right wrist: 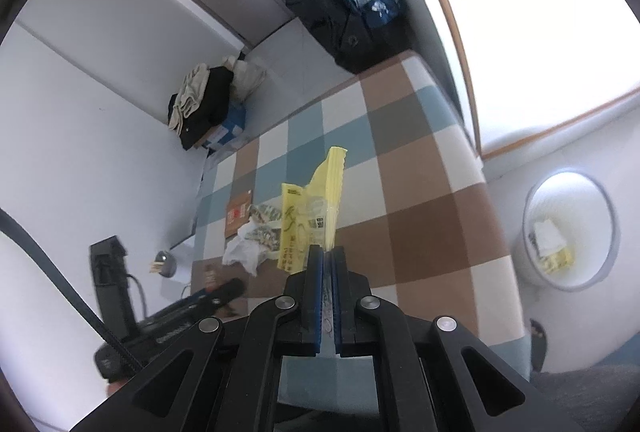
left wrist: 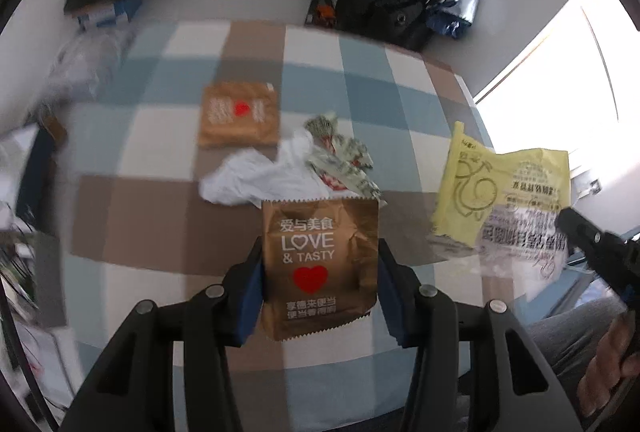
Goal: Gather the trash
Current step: 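Grasp the brown LOVE & TASTY packet with the left tool, then carry the yellow bag and brown packet in both tools to the bin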
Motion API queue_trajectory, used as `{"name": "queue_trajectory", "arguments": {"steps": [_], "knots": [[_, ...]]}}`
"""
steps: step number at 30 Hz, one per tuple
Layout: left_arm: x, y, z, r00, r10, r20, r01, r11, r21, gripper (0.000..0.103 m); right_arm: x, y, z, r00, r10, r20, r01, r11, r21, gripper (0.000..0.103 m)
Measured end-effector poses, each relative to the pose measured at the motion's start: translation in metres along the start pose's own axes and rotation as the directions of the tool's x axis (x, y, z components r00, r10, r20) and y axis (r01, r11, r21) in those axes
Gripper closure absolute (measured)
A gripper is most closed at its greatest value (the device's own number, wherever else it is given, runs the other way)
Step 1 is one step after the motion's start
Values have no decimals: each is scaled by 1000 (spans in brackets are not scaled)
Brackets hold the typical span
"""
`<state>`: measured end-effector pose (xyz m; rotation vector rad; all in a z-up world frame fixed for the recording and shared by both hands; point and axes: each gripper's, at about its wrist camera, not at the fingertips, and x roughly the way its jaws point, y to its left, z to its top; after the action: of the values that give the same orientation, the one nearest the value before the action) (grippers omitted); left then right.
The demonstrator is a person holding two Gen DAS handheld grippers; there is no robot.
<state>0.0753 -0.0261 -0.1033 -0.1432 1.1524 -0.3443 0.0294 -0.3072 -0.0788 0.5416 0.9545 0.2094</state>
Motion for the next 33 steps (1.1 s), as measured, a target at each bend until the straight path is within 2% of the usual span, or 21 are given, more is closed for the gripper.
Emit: {"name": "queue_trajectory", "arguments": {"steps": [5, 8, 15, 19, 26, 30, 33], "knots": [[-29, 0, 3, 998, 2, 62, -2, 1000, -7, 58, -7, 5, 0, 999, -19, 40, 20, 999, -35, 99], [-45, -7, 5, 994, 9, 106, -11, 1000, 19, 58, -14, 9, 1, 998, -21, 58, 24, 998, -51, 99], [-77, -25, 13, 978, -25, 206, 21, 1000, 23, 58, -42, 8, 2, 996, -6, 87, 9, 999, -37, 99], [-97, -41, 17, 964, -28, 264, 12, 998, 61, 58, -70, 5, 2, 993, -6, 122, 11, 999, -42, 99], [-123, -88, 27, 941, -118, 317, 77, 987, 141, 58, -133, -4, 12, 975, 7, 221, 4, 999, -51, 99], [-129, -121, 34, 928, -185, 324, 125, 972, 198, 58, -176, -11, 18, 955, -7, 296, 29, 997, -68, 99], [-128, -145, 38, 918, -246, 311, 177, 956, 233, 58, -213, -24, 22, 932, -28, 362, 47, 998, -45, 99]]}}
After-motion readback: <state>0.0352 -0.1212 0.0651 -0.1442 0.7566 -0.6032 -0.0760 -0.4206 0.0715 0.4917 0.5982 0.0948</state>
